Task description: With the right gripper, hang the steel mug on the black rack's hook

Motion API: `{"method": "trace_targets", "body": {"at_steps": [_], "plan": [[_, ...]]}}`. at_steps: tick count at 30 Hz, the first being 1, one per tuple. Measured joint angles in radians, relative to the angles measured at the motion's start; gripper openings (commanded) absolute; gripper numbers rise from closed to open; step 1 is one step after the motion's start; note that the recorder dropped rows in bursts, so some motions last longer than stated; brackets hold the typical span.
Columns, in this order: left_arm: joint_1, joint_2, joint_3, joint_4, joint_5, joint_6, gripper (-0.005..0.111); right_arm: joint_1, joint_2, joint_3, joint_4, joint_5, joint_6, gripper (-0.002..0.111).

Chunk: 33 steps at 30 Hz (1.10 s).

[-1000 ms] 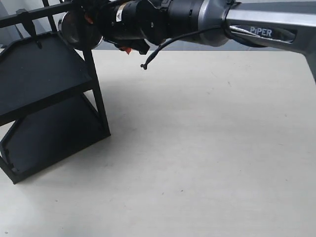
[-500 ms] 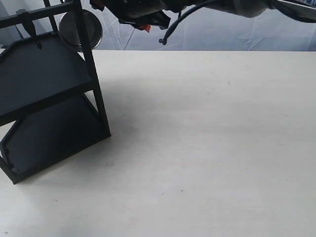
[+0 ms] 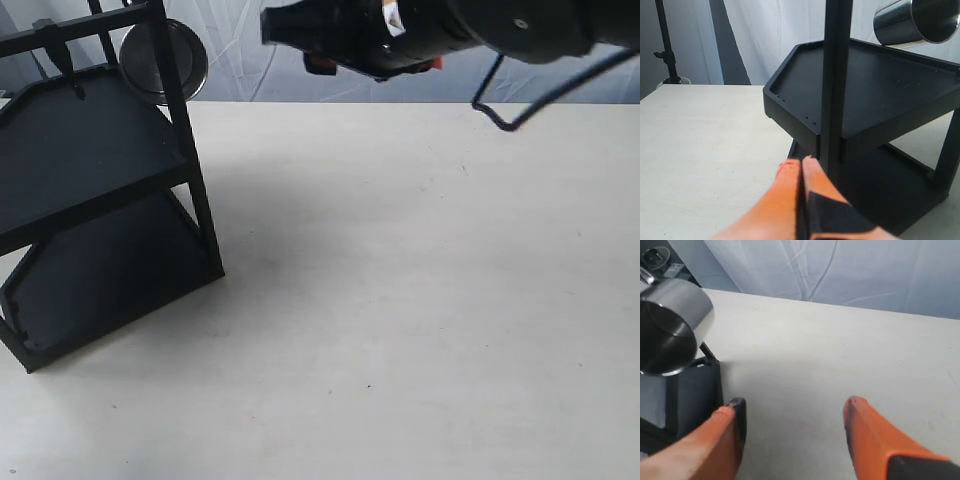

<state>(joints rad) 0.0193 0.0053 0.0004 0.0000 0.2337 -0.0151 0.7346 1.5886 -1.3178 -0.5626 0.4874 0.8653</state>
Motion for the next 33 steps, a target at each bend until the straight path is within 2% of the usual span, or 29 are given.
{"method": "trace_targets", "body": {"at_steps": [3,5,6,7,8,9,17,22,26,33], "plan": [[0.0,0.0,0.0,0.0,0.0,0.0,0.002,0.0,-0.107,0.141,-0.041,0.0,0.0,0.057],[0.0,0.0,0.0,0.0,0.0,0.0,0.002,0.0,-0.176,0.23,-0.062,0.0,0.002,0.052],[0.0,0.0,0.0,0.0,0.0,0.0,0.002,0.0,-0.195,0.254,-0.068,0.0,0.002,0.038],[0.0,0.0,0.0,0.0,0.0,0.0,0.002,0.0,-0.242,0.31,-0.079,0.0,0.004,0.03],[0.0,0.0,0.0,0.0,0.0,0.0,0.002,0.0,-0.266,0.331,-0.079,0.0,0.004,0.008],[0.0,0.0,0.0,0.0,0.0,0.0,0.002,0.0,-0.309,0.375,-0.082,0.0,0.004,-0.001],[0.0,0.0,0.0,0.0,0.0,0.0,0.002,0.0,-0.46,0.466,-0.064,0.013,0.004,0.0],[0.0,0.0,0.0,0.0,0.0,0.0,0.002,0.0,-0.554,0.553,-0.025,0.13,0.004,0.0],[0.0,0.0,0.0,0.0,0.0,0.0,0.002,0.0,-0.576,0.574,0.027,0.192,0.006,0.0],[0.0,0.0,0.0,0.0,0.0,0.0,0.002,0.0,-0.578,0.575,0.035,0.186,0.006,0.0]]}}
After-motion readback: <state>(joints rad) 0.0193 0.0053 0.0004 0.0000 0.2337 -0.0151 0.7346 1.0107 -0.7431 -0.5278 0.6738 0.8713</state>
